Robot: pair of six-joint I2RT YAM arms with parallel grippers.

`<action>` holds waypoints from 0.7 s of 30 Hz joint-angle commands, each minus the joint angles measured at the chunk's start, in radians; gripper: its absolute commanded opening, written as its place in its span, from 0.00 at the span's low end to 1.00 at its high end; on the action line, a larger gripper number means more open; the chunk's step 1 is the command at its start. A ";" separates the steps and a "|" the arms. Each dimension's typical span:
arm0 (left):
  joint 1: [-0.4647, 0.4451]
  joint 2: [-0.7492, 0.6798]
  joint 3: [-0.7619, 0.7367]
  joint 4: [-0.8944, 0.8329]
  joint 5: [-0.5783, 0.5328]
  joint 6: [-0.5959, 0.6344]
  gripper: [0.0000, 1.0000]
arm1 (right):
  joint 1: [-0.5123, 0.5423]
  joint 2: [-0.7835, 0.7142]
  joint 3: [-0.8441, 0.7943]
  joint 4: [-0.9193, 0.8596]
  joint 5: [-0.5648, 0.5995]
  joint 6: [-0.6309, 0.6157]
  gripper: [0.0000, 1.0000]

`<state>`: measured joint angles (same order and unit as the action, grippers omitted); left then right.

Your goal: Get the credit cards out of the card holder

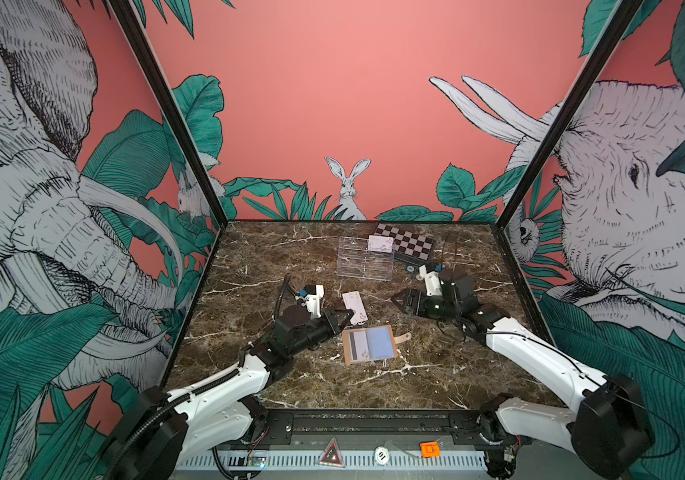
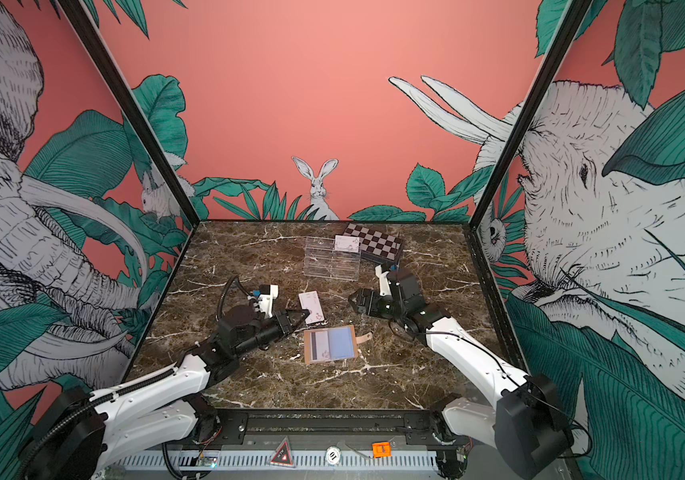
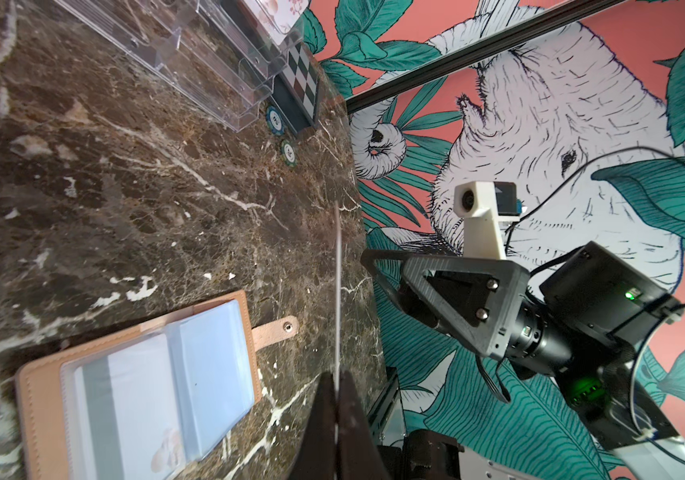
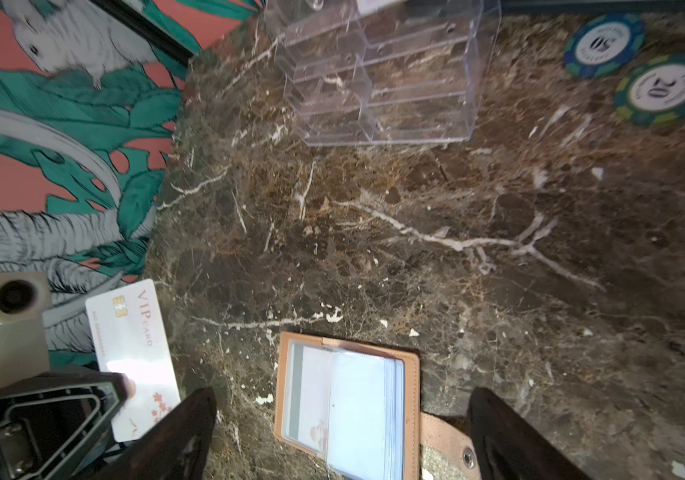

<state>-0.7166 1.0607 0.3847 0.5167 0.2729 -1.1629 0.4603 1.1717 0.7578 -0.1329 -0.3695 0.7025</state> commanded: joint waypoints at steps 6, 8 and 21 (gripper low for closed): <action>0.004 0.197 0.137 0.243 0.084 -0.073 0.00 | -0.111 -0.028 0.006 0.187 -0.214 0.139 0.93; 0.003 0.247 0.169 0.292 0.103 -0.106 0.00 | -0.143 -0.026 0.004 0.217 -0.256 0.163 0.93; -0.006 0.398 0.334 0.408 0.198 -0.224 0.00 | -0.246 -0.018 0.036 0.262 -0.351 0.188 0.91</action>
<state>-0.7177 1.4517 0.6823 0.8577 0.4339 -1.3460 0.2176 1.1553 0.7624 0.0578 -0.6716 0.8761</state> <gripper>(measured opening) 0.046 0.915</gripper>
